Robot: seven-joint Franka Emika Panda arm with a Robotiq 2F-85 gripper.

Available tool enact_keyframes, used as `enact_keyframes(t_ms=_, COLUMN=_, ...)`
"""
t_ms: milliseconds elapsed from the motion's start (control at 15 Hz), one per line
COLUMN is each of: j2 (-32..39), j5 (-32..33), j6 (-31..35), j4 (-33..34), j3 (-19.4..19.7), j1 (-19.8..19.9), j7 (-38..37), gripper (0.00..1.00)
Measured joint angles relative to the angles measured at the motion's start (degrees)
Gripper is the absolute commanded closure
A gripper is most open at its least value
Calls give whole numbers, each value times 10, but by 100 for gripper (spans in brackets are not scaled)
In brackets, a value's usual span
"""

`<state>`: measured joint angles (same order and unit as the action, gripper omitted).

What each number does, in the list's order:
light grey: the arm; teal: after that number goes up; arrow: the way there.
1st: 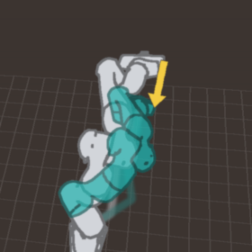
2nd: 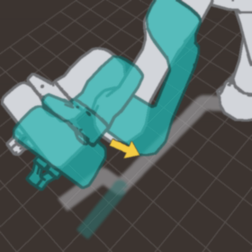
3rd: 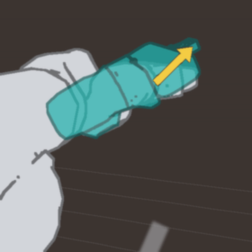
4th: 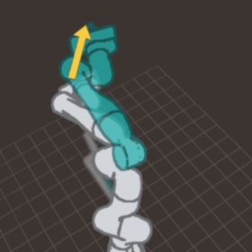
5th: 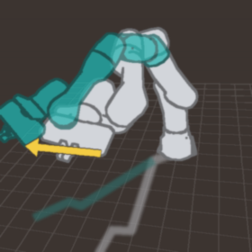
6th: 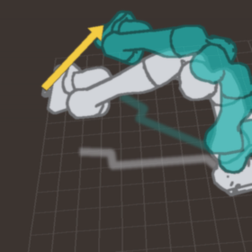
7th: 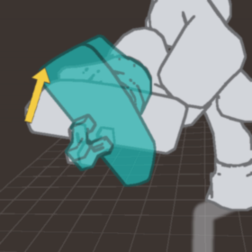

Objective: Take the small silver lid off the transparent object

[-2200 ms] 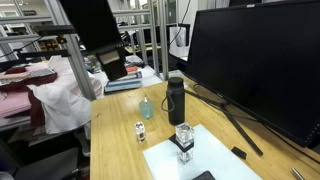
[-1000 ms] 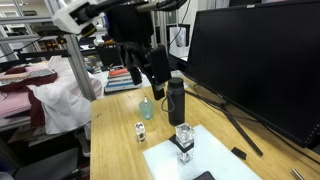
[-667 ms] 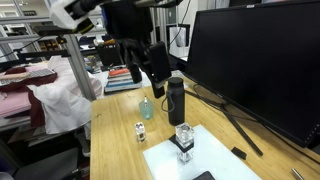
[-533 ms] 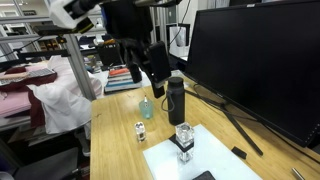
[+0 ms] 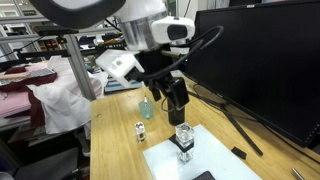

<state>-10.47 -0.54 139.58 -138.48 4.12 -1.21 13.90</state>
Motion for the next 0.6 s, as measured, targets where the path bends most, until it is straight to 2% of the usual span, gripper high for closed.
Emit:
enact_keyframes(t_ms=267, j2=79, j5=56, j6=89, j4=3, j3=-10, j1=0, j7=-58, gripper=0)
enact_keyframes(t_ms=400, j2=108, j5=67, j6=105, j4=8, j3=-10, j1=2, j7=-92, gripper=0)
enact_keyframes(t_ms=600, j2=114, j5=67, j6=106, j4=9, j3=-10, j1=2, j7=-94, gripper=0)
